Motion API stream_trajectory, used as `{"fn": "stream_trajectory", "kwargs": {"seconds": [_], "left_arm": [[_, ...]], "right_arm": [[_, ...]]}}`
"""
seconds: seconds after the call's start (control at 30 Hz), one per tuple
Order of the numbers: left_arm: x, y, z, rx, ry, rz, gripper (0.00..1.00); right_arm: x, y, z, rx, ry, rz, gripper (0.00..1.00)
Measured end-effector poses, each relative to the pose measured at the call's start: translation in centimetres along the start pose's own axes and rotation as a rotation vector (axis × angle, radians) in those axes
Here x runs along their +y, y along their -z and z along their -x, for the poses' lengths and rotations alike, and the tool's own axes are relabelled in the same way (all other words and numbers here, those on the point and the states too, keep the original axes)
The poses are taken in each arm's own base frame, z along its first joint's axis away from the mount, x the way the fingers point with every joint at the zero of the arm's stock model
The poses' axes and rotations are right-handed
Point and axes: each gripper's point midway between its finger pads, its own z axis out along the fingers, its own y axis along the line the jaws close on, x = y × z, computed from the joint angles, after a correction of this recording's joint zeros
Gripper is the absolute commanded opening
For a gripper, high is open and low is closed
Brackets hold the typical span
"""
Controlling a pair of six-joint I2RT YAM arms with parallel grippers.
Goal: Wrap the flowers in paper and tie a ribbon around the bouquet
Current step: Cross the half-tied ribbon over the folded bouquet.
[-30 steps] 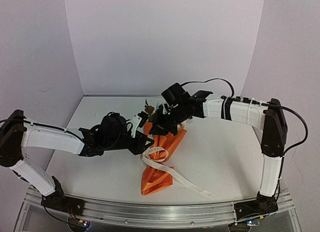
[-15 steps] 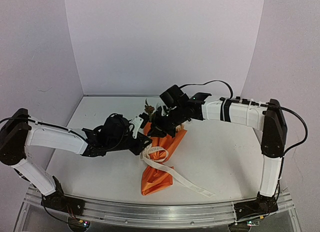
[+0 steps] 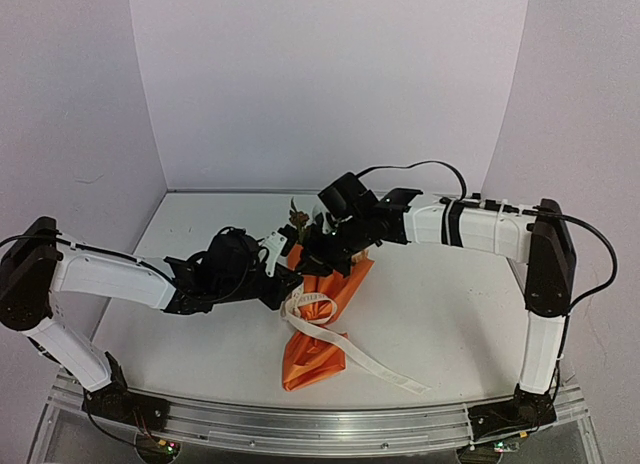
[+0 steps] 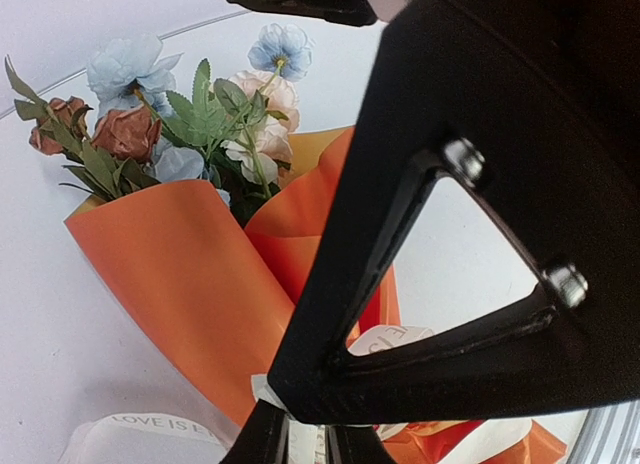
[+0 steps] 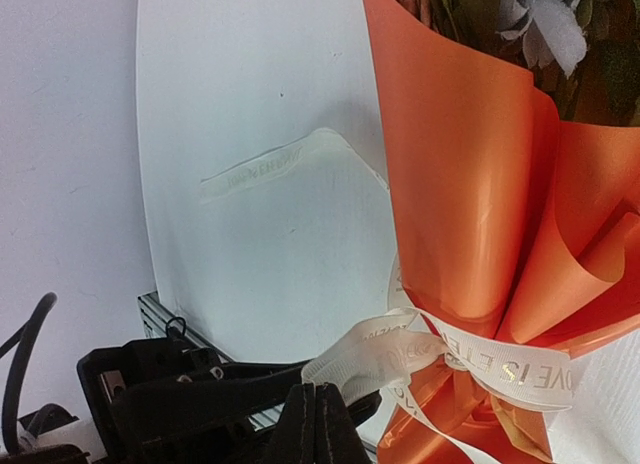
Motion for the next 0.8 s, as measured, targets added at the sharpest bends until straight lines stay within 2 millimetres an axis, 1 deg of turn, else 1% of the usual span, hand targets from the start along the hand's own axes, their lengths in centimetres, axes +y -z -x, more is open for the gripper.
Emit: {"fn": "stream_trajectory", "kwargs": {"seconds": [0.13,0.17,0.23,0.27,0.3,0.4,0.43,0.5,0.67,0.73,0.8], "left_arm": [[-0.1,0.0,0.2,-0.015,-0.011,-0.005,0.00],[-0.2,0.1,0.2,-0.018,-0.013,-0.006,0.00],[-0.1,0.1,0.1,-0.021,-0.016,-0.007,0.00],[-0.1,0.1,0.0,-0.023,-0.017,-0.007,0.00],[-0.1,0.1,0.0,-0.024,-0.015,-0.008,0.00],[0.1,0.3,-0.5,-0.029,0.000,-0.001,0.00],[0.2,0.4,-0.6,-0.032,0.008,0.000,0.00],[0.3,0.7,-0.8,-0.039,0.026,0.002,0.00],[0.3,1.1,0.0,-0.071,0.069,0.001,0.00],[0.3,1.3,0.2,-0.080,0.087,-0.003,0.00],[0.2,1.3,0.3,-0.083,0.101,-0.006,0.00]], "right_arm": [[0.2,0.2,0.1,-0.008,0.003,0.003,0.00],[0.2,0.2,0.1,-0.010,0.004,0.003,0.01],[0.1,0.1,0.1,-0.012,0.010,0.000,0.10],[0.1,0.1,0.1,-0.014,0.014,-0.002,0.16],[0.1,0.1,0.0,-0.016,0.020,-0.003,0.25],[-0.3,0.5,-0.6,-0.016,0.047,-0.013,0.40],[-0.5,0.8,-0.8,-0.018,0.058,-0.018,0.44],[-0.8,1.7,-1.3,-0.032,0.084,-0.030,0.49],[-1.1,4.6,-2.4,-0.080,0.195,-0.033,0.48],[-1.2,5.3,-3.3,-0.079,0.256,-0.027,0.47],[-1.6,5.2,-4.6,-0.060,0.327,-0.028,0.45]]}}
